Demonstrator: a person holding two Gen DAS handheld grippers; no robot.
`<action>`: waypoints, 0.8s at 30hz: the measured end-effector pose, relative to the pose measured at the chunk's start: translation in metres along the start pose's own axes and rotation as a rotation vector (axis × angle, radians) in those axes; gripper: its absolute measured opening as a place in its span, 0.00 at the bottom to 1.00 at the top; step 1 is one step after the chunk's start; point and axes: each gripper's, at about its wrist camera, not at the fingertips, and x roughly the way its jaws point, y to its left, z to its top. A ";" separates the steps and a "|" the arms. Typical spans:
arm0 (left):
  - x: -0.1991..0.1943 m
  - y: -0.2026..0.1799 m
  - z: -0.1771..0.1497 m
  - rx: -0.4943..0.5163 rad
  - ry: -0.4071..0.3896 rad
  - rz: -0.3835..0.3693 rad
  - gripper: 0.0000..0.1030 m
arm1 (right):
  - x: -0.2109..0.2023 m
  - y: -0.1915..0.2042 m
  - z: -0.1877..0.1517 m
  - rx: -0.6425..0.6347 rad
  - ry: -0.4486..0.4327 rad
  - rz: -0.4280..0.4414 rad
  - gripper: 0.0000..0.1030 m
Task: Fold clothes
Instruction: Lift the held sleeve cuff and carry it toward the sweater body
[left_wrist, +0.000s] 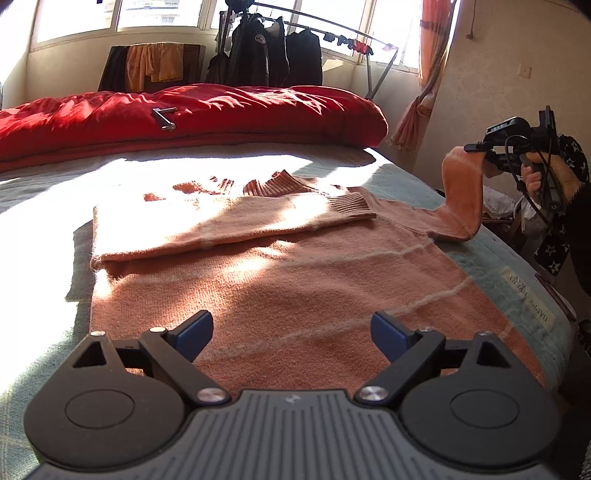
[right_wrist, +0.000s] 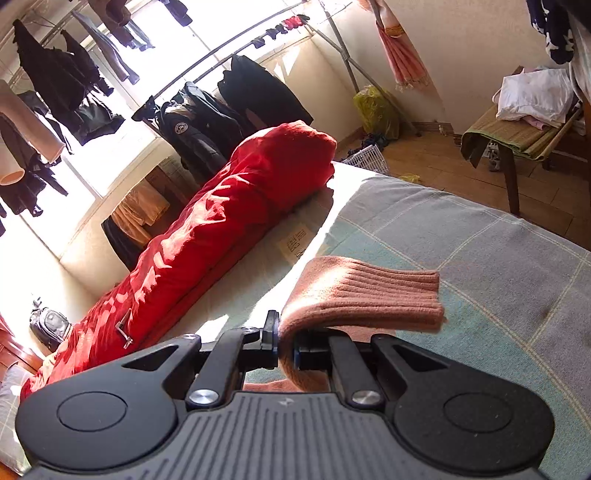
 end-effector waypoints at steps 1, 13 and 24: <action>-0.004 0.004 -0.002 -0.006 -0.006 -0.001 0.89 | 0.003 0.011 -0.002 -0.012 0.005 0.006 0.08; -0.044 0.048 -0.022 -0.049 -0.052 -0.003 0.90 | 0.030 0.111 -0.040 -0.099 0.064 0.070 0.08; -0.054 0.066 -0.023 -0.072 -0.082 0.013 0.90 | 0.059 0.184 -0.080 -0.171 0.132 0.123 0.08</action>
